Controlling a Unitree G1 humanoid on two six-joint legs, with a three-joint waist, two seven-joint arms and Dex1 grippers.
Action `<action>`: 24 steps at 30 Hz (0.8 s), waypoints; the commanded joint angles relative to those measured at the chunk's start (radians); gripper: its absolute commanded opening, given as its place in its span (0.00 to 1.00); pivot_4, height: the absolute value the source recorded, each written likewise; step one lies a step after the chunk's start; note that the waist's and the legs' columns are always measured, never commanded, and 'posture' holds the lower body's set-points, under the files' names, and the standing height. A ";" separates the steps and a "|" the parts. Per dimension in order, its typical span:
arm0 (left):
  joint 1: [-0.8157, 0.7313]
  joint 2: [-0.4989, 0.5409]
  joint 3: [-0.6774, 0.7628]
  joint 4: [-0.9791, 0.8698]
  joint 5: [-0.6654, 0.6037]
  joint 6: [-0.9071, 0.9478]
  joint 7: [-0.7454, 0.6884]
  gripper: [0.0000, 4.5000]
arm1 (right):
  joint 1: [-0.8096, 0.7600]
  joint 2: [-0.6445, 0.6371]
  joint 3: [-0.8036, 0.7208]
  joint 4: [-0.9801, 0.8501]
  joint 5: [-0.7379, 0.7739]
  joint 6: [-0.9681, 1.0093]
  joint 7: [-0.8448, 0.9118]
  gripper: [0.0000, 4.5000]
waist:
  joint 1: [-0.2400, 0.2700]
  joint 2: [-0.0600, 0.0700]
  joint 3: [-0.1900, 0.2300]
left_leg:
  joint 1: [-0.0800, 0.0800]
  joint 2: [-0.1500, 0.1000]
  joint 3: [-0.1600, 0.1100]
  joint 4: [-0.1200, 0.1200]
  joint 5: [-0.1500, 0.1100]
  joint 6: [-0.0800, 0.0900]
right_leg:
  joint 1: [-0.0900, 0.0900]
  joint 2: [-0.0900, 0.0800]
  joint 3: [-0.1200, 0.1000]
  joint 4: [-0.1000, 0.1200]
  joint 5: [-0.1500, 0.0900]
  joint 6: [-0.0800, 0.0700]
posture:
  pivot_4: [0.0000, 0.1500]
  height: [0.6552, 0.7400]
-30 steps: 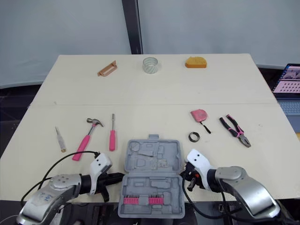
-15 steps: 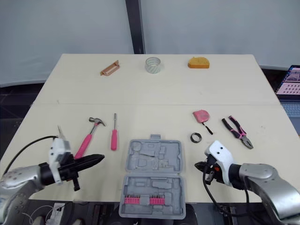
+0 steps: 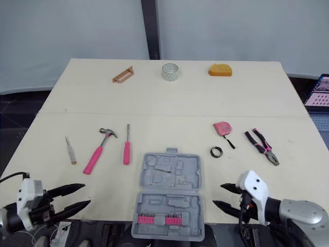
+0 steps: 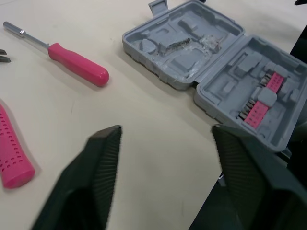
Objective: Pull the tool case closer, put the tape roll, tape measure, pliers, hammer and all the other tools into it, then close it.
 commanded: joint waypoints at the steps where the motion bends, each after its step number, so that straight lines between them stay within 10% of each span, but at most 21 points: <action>1: 0.017 -0.008 0.005 0.025 0.010 -0.057 -0.014 0.98 | 0.017 -0.010 0.009 0.012 -0.017 -0.059 0.034 0.98 | 0.000 0.000 0.000 | 0.000 0.000 0.000 0.000 0.000 0.000 | 0.000 0.000 0.000 0.000 0.000 0.000 | 1.00 1.00; 16: -0.115 -0.051 -0.165 -0.138 -0.093 -0.032 0.031 0.98 | -0.136 -0.085 0.005 0.025 -0.022 0.033 -0.013 0.98 | -0.002 0.000 0.000 | 0.000 0.001 0.000 0.001 0.000 0.000 | 0.001 0.001 0.000 0.000 0.000 0.000 | 1.00 1.00; 24: -0.157 -0.076 -0.249 -0.165 -0.050 -0.035 0.111 0.98 | -0.470 -0.189 0.170 0.119 -0.048 0.204 -0.024 0.98 | -0.006 0.000 0.001 | 0.000 0.003 0.001 0.001 0.000 -0.001 | 0.000 0.003 0.000 0.000 0.001 -0.001 | 1.00 1.00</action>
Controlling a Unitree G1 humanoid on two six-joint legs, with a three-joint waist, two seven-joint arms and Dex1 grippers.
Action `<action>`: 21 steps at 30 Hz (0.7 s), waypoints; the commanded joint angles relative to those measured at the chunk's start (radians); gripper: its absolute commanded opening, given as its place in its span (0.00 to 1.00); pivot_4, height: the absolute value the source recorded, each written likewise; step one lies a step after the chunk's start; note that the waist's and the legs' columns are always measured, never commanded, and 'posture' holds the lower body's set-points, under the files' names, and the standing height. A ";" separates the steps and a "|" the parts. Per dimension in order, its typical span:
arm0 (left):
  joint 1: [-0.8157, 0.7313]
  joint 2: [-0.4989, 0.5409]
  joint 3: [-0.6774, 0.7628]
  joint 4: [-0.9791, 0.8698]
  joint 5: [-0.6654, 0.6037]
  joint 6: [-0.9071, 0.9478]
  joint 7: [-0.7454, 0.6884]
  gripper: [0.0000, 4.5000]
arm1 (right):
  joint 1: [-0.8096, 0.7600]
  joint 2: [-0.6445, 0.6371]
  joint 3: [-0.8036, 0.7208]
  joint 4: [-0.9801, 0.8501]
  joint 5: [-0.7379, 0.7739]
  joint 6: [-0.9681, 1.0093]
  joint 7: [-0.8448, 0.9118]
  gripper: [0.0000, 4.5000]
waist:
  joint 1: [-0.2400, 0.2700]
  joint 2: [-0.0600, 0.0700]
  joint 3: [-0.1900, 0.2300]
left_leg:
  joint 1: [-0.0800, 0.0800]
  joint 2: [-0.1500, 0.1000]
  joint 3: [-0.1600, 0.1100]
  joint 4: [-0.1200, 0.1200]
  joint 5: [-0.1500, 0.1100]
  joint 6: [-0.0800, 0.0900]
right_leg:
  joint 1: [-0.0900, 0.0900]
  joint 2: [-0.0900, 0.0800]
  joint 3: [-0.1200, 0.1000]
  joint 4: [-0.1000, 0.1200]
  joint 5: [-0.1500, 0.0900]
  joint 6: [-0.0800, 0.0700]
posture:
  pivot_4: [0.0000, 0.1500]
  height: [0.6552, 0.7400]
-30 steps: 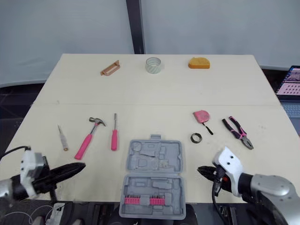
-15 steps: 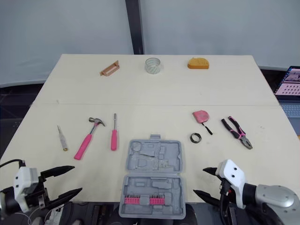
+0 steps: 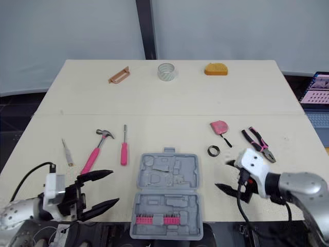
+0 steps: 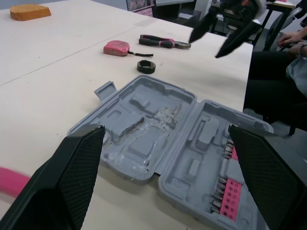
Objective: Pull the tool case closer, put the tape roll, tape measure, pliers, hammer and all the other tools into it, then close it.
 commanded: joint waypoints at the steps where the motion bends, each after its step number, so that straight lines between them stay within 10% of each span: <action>1: -0.013 0.000 -0.010 -0.025 0.010 -0.007 0.029 0.98 | -0.126 -0.038 0.106 0.068 -0.051 0.028 0.005 0.98 | 0.003 0.000 0.000 | 0.000 0.000 0.000 0.000 0.000 0.000 | 0.000 0.000 0.000 0.000 0.000 0.000 | 1.00 1.00; 21: 0.034 -0.003 -0.029 -0.081 0.043 -0.016 0.119 0.98 | -0.538 0.117 0.481 0.547 -0.299 -0.154 0.113 0.98 | -0.001 0.001 0.001 | -0.002 0.001 0.001 0.001 0.000 0.000 | -0.001 0.001 0.000 0.000 0.000 0.000 | 1.00 1.00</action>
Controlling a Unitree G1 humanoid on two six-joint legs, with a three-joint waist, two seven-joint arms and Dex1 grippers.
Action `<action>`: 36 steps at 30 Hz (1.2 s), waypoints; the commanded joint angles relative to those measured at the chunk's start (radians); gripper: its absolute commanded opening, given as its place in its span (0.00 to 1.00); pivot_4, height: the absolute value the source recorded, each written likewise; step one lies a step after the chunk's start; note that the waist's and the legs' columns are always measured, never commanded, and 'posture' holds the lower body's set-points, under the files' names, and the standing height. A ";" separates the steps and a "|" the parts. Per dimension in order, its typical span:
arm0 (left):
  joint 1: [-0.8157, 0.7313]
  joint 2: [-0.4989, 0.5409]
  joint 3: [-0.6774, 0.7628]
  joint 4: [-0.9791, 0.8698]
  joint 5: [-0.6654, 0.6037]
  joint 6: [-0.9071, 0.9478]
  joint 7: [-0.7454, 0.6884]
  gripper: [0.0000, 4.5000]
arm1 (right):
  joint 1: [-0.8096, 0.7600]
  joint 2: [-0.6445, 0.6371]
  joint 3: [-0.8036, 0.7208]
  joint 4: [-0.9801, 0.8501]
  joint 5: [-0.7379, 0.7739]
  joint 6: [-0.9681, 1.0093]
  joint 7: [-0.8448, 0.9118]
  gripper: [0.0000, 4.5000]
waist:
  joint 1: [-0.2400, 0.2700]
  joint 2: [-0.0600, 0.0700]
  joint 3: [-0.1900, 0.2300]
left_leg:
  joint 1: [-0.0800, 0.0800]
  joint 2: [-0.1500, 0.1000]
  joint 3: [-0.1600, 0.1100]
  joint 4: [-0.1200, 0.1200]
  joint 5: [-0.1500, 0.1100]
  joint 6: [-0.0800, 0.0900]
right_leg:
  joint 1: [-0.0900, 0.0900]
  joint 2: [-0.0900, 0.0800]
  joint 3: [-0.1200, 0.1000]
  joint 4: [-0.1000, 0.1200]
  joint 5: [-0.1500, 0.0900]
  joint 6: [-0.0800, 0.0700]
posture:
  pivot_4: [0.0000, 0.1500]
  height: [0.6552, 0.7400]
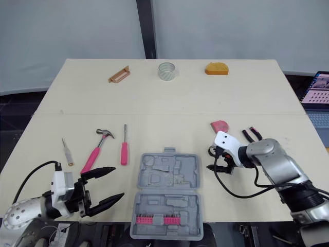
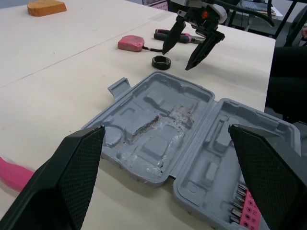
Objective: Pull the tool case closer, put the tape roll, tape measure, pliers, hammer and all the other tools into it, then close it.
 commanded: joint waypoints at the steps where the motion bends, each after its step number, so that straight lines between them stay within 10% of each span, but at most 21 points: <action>1: 0.019 -0.004 0.004 -0.042 0.002 -0.012 0.019 0.98 | -0.021 0.021 0.005 0.031 -0.028 -0.039 0.016 0.98 | 0.000 0.000 0.000 | 0.000 0.000 0.000 0.000 0.000 0.000 | 0.000 0.000 0.000 0.000 0.000 0.000 | 1.00 1.00; 19: 0.023 0.004 -0.005 -0.082 0.001 0.014 0.061 0.98 | -0.056 0.082 0.017 0.166 -0.126 -0.100 0.035 0.98 | -0.004 0.000 0.000 | 0.000 0.001 0.001 0.000 0.000 0.000 | 0.000 0.001 0.000 0.000 0.000 0.000 | 1.00 1.00; 22: 0.020 0.005 -0.006 -0.083 0.002 0.017 0.063 1.00 | -0.058 0.090 0.019 0.173 -0.141 -0.111 0.036 0.81 | -0.006 0.000 0.000 | 0.000 0.001 0.001 0.000 0.000 0.000 | 0.000 0.001 0.000 0.000 0.000 0.000 | 1.00 1.00; 29: 0.019 0.005 -0.011 -0.088 0.000 0.022 0.068 1.00 | -0.060 0.100 0.016 0.172 -0.155 -0.117 0.042 0.03 | -0.008 0.000 0.000 | 0.000 0.002 0.001 0.000 0.000 -0.001 | 0.000 0.002 0.000 0.000 0.000 0.000 | 1.00 1.00; 36: 0.014 0.003 -0.012 -0.094 -0.006 0.035 0.076 1.00 | -0.063 0.105 0.012 0.171 -0.163 -0.120 0.044 0.01 | -0.011 0.000 0.000 | 0.000 0.002 0.001 0.000 0.000 -0.001 | 0.000 0.002 0.000 0.000 0.000 0.000 | 1.00 1.00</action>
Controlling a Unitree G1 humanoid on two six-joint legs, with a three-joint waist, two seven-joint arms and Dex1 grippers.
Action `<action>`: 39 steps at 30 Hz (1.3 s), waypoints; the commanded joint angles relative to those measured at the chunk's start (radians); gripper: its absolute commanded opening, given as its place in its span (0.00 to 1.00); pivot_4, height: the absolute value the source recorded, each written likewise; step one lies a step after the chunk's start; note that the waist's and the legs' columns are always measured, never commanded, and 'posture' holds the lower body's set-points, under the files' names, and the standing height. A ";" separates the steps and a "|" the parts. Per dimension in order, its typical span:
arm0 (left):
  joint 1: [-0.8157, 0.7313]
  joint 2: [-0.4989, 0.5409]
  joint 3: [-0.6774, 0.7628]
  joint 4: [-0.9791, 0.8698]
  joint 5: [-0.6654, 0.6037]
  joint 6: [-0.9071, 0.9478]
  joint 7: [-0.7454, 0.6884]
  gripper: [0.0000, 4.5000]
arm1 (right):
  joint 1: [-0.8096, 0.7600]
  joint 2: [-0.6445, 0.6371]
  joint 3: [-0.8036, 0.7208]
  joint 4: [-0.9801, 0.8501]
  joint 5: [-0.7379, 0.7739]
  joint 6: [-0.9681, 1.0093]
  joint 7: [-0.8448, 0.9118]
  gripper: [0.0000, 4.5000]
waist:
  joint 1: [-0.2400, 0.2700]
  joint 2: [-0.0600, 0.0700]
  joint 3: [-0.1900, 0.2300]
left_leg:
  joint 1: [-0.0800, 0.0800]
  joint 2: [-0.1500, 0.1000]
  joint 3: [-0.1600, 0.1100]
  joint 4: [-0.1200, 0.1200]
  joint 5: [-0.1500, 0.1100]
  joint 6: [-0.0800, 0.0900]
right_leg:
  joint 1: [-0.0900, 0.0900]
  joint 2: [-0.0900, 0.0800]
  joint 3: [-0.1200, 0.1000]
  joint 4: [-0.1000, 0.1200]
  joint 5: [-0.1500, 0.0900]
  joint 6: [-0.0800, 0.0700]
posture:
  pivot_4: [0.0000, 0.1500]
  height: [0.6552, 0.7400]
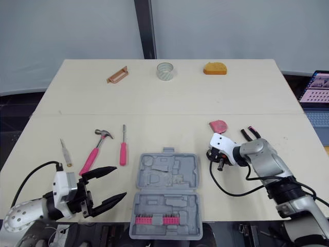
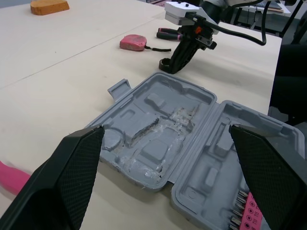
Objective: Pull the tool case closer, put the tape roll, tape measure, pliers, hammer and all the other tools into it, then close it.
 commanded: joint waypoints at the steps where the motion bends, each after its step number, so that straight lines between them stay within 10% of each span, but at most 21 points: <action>1: 0.001 0.001 0.001 -0.046 -0.017 0.004 0.009 1.00 | -0.006 0.000 -0.017 -0.025 -0.001 -0.010 0.006 0.01 | -0.003 0.000 0.000 | 0.000 0.000 0.000 0.000 0.000 0.000 | 0.000 0.000 0.000 0.000 0.000 0.000 | 1.00 1.00; 19: 0.008 0.025 0.170 0.095 -0.079 0.023 -0.033 1.00 | -0.139 0.113 0.015 -0.589 0.224 0.535 -0.049 0.01 | -0.008 0.001 0.001 | 0.000 0.005 0.000 0.002 -0.002 -0.004 | -0.001 0.005 0.001 0.000 0.001 -0.001 | 1.00 1.00; 39: 0.030 0.006 0.159 0.220 -0.025 -0.097 -0.083 1.00 | -0.259 0.457 0.308 -0.282 0.140 0.414 -0.190 0.01 | -0.021 0.002 0.001 | 0.000 0.006 0.001 0.003 -0.003 -0.005 | -0.005 0.006 0.001 0.006 0.001 -0.001 | 1.00 1.00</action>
